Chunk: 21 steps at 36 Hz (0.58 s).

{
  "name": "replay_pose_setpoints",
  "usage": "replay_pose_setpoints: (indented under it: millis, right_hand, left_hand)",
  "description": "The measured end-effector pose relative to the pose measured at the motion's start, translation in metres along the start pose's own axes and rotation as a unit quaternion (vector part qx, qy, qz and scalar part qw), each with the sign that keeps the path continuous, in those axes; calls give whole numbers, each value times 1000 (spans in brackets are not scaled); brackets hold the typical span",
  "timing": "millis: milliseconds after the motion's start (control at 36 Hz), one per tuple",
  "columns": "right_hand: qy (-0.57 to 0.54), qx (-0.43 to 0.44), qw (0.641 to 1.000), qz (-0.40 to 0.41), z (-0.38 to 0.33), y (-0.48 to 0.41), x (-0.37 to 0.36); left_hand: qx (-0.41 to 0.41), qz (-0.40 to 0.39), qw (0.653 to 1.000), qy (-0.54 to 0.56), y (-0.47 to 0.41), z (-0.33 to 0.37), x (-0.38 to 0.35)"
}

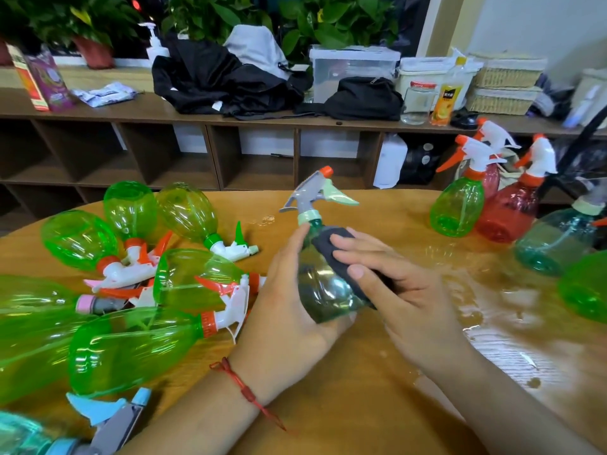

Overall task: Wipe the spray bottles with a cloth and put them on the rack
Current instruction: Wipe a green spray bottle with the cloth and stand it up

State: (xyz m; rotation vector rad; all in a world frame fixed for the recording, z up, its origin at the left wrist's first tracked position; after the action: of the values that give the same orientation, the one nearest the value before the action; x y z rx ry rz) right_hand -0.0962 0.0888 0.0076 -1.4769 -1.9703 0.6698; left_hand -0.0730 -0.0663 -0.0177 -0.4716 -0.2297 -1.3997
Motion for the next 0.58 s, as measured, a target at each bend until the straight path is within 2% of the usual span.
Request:
replay_pose_setpoints:
  millis: [83, 139, 250, 333, 417, 472, 583]
  right_hand:
    - [40, 42, 997, -41, -4, 4, -7]
    - [43, 50, 997, -47, -3, 5, -10]
    - [9, 28, 999, -16, -4, 2, -4]
    - [-49, -34, 998, 25, -1, -3, 5]
    - [-137, -128, 977, 98, 12, -1, 18]
    - [-161, -169, 967, 103, 19, 2, 22]
    - [-218, -172, 954, 111, 19, 1, 20]
  left_hand:
    - [46, -9, 990, 134, -8, -10, 11]
    - [53, -14, 985, 164, -10, -12, 14]
    - [39, -27, 991, 123, -5, -7, 10]
    - [10, -38, 998, 58, 1, 1, 3]
    - [-28, -68, 997, 18, 8, 11, -8]
    - [-36, -85, 996, 9, 11, 17, -12]
    - [-43, -95, 994, -10, 11, 20, -12]
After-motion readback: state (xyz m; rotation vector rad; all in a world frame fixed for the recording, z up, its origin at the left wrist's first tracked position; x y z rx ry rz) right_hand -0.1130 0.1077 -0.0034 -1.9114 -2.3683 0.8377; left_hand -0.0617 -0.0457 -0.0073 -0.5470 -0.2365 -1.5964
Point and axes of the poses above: each hand's wrist, its own y-axis away from the middle knuckle, its own x-axis out of the back of the hand, z = x × y, the point moved 8 cm from there along -y, towards the middle knuckle, and after that the axes turned 13 degrees about x, right-handed, at the moved point
